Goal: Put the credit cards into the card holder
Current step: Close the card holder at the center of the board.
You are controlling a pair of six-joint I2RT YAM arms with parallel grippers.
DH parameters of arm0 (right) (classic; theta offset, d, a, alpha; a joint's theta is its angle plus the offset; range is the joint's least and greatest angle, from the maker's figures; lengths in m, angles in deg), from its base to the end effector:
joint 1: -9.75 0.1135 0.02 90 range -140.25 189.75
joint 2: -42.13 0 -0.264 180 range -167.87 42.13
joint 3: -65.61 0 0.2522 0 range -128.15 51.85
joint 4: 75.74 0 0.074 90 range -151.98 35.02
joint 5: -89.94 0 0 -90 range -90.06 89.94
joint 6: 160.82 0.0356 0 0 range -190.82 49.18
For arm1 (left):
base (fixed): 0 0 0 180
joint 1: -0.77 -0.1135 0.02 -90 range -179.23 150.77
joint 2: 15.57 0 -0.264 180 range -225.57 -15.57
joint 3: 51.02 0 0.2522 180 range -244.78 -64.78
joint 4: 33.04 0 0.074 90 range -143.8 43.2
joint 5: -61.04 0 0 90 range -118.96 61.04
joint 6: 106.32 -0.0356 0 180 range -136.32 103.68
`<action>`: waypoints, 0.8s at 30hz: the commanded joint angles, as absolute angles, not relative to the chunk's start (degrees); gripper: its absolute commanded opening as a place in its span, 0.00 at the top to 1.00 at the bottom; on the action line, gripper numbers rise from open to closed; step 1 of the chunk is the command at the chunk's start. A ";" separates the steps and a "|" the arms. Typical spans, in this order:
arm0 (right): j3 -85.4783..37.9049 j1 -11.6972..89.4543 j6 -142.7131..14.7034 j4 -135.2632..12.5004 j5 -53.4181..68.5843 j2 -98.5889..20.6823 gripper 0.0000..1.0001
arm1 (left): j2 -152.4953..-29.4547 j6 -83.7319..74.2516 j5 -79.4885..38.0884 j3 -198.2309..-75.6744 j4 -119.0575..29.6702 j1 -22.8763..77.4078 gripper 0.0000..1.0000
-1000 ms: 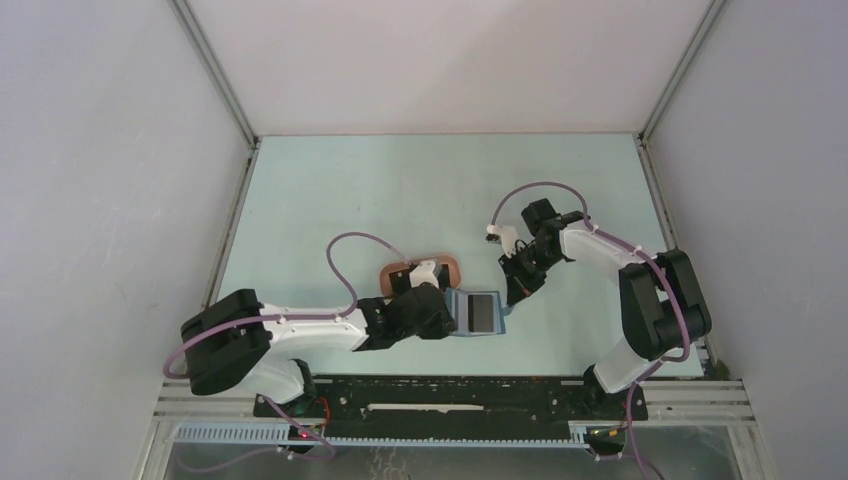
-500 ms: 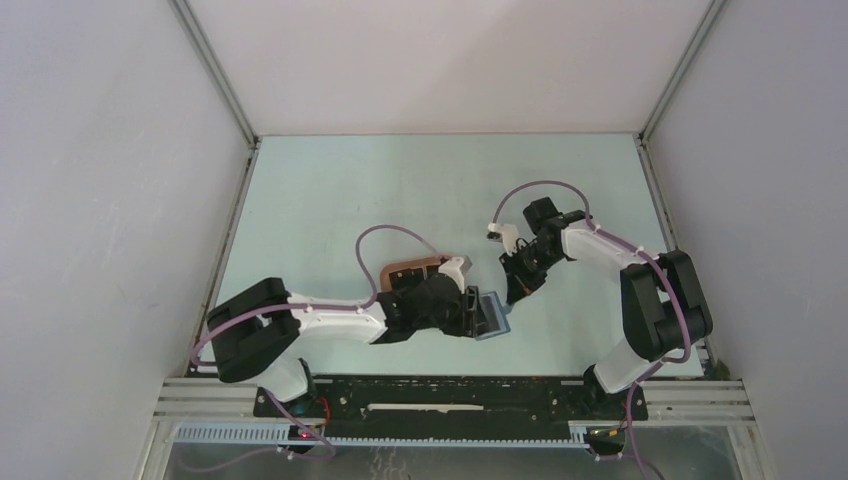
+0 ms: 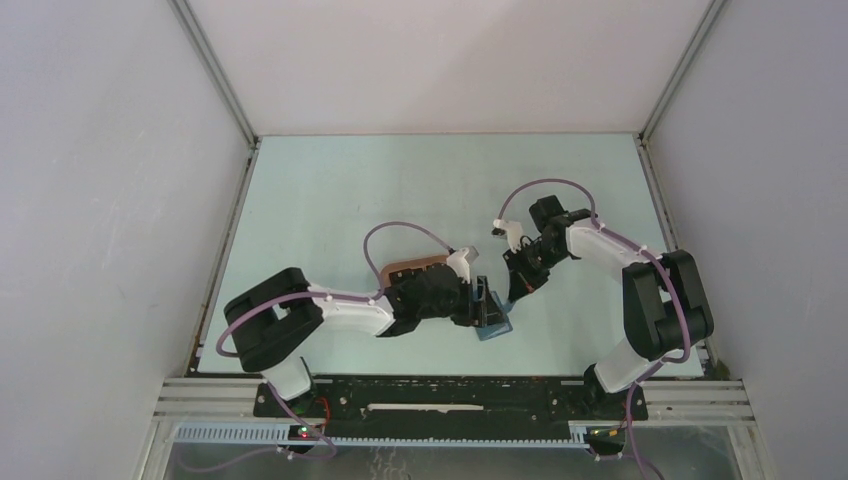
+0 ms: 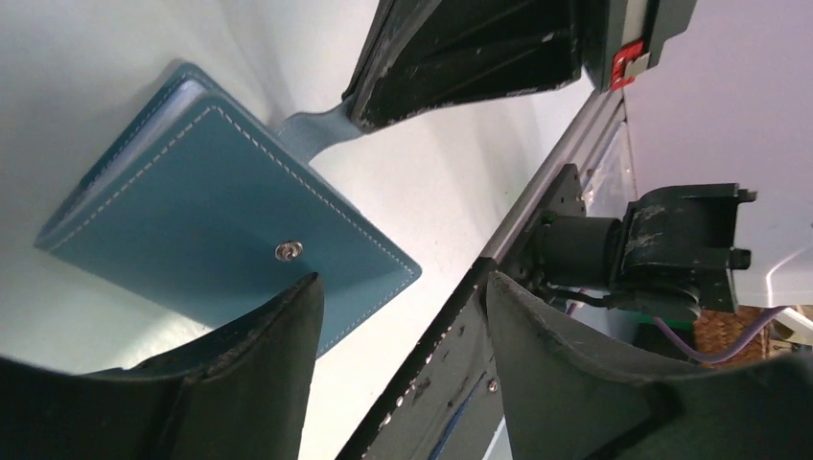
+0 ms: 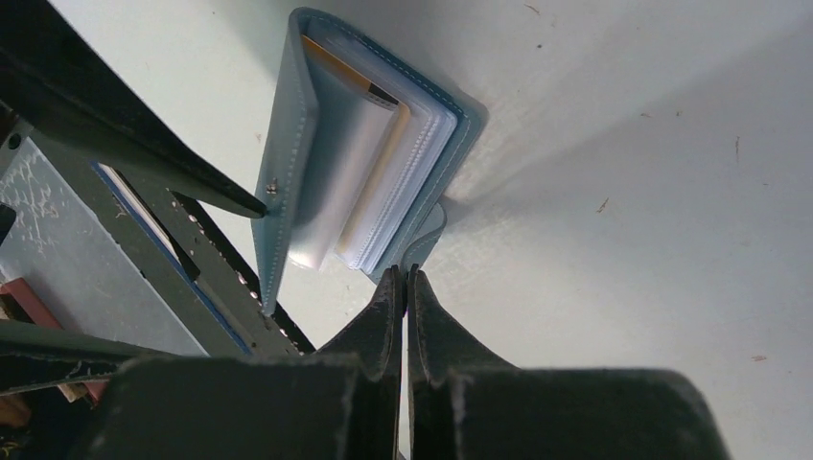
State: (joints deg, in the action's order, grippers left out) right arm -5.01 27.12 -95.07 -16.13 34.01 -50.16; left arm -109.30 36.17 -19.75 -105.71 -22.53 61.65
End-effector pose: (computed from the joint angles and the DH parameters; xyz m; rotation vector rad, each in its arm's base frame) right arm 0.2619 0.1028 0.1819 -1.0689 2.6261 0.8540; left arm 0.1551 -0.2901 0.1660 0.2862 2.3523 -1.2808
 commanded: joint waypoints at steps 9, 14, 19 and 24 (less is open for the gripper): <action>-7.38 25.85 -96.85 -15.94 36.07 -46.94 1.00 | -111.61 36.23 -17.73 -101.60 -13.63 57.87 0.34; -7.34 25.84 -97.24 -16.79 35.80 -46.64 1.00 | -112.28 35.05 -18.17 -101.92 -15.12 56.97 0.40; -7.38 25.84 -97.77 -17.13 36.42 -46.49 1.00 | -112.34 34.57 -17.60 -102.27 -15.28 56.20 0.46; -7.35 25.93 -98.14 -17.59 38.46 -45.84 1.00 | -113.42 34.61 -17.48 -102.63 -15.32 55.45 0.58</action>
State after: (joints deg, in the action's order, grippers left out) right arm -5.01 26.00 -96.73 -16.57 35.54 -48.59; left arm -112.08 35.95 -17.19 -102.17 -15.88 56.16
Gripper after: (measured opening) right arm 0.009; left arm 0.454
